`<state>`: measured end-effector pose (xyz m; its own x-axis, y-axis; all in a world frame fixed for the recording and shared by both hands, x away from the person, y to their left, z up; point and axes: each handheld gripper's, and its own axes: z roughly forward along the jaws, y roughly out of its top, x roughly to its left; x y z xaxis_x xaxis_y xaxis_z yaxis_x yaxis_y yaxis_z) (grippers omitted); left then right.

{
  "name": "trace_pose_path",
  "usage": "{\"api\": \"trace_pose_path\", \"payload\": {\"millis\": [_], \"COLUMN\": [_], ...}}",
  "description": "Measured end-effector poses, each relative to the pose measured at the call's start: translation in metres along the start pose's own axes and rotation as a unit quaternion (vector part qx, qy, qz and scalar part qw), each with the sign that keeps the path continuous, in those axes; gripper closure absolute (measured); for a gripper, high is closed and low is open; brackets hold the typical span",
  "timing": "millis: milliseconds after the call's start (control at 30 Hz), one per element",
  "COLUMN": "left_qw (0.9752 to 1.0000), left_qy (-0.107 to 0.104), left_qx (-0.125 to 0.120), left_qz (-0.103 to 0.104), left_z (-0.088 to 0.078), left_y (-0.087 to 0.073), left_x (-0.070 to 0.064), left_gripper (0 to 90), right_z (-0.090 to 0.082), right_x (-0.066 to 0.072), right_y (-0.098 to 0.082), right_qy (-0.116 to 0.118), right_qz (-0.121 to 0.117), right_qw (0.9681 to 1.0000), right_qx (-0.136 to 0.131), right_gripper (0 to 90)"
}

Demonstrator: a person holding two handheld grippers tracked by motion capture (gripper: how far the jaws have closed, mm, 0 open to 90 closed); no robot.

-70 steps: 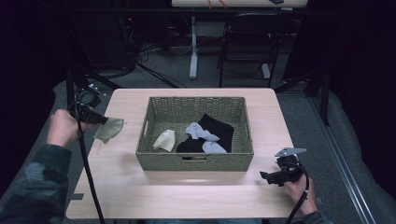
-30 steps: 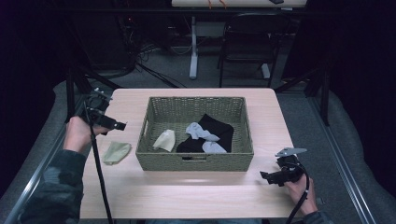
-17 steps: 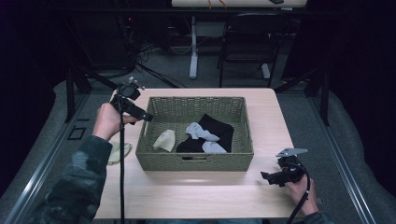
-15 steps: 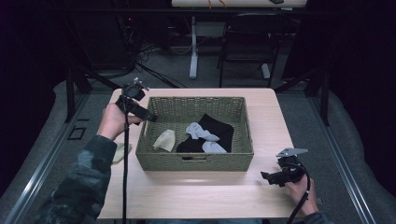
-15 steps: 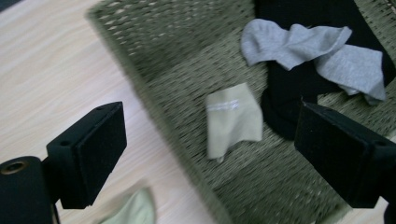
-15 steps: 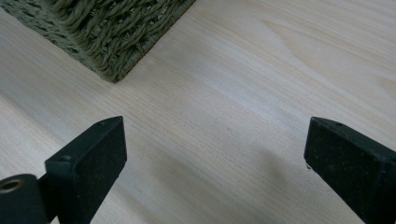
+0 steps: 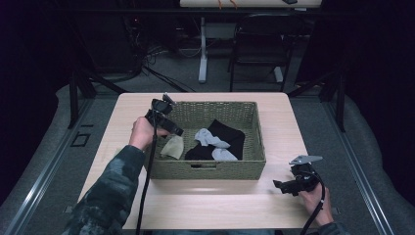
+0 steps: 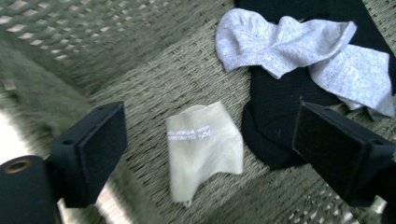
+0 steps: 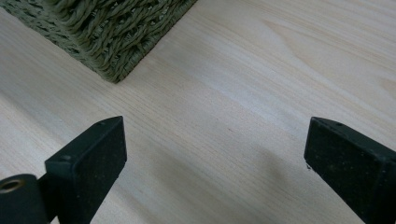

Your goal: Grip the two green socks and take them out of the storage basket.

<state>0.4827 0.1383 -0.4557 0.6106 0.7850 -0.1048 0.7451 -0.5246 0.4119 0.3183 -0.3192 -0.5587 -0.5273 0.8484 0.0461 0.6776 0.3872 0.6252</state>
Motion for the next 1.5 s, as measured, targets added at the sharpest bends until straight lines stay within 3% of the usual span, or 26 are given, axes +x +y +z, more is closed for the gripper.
{"api": "trace_pose_path", "payload": {"millis": [200,433,500,667,800,833,933,1033,1333,1500], "left_qw": [0.9996,0.9983,0.9973,0.9957,0.9954,0.9953,0.9955,0.9964,0.9984,0.9989], "left_qy": [-0.009,0.000,0.010,0.014,0.011,0.018,0.013,0.007,-0.012,-0.010], "left_qx": [0.026,0.058,0.072,0.091,0.095,0.095,0.092,0.081,0.041,0.021], "left_qz": [-0.002,0.004,0.010,0.006,0.004,0.008,0.016,0.025,0.037,0.041], "left_z": [0.025,0.046,0.051,0.059,0.060,0.060,0.058,0.052,0.010,-0.017], "left_y": [0.001,0.002,0.002,0.001,0.000,0.000,-0.001,-0.003,-0.002,0.002], "left_x": [-0.002,-0.005,-0.007,-0.005,-0.005,-0.007,-0.008,-0.009,-0.012,-0.011], "left_gripper": [14.9,18.8,25.6,33.1,53.4,59.5,76.2,84.9,87.0,87.0], "right_z": [0.000,0.000,0.000,0.000,0.001,0.001,0.001,0.000,0.001,0.001], "right_x": [0.000,0.000,0.000,0.000,0.000,0.000,0.000,0.000,0.000,0.000], "right_y": [0.000,0.000,0.000,0.000,0.000,0.000,0.000,0.000,0.000,0.000], "right_qy": [0.000,0.002,0.001,0.001,0.001,0.001,0.000,0.000,0.000,0.001], "right_qz": [0.000,0.000,0.000,0.000,0.000,0.000,0.001,-0.001,0.000,0.000], "right_qw": [1.0000,1.0000,1.0000,1.0000,1.0000,1.0000,1.0000,1.0000,1.0000,1.0000], "right_qx": [0.001,-0.001,0.001,0.002,0.003,0.004,0.004,0.004,0.003,0.003], "right_gripper": [4.8,4.9,4.9,5.0,5.1,5.1,5.3,5.2,5.3,5.3]}}
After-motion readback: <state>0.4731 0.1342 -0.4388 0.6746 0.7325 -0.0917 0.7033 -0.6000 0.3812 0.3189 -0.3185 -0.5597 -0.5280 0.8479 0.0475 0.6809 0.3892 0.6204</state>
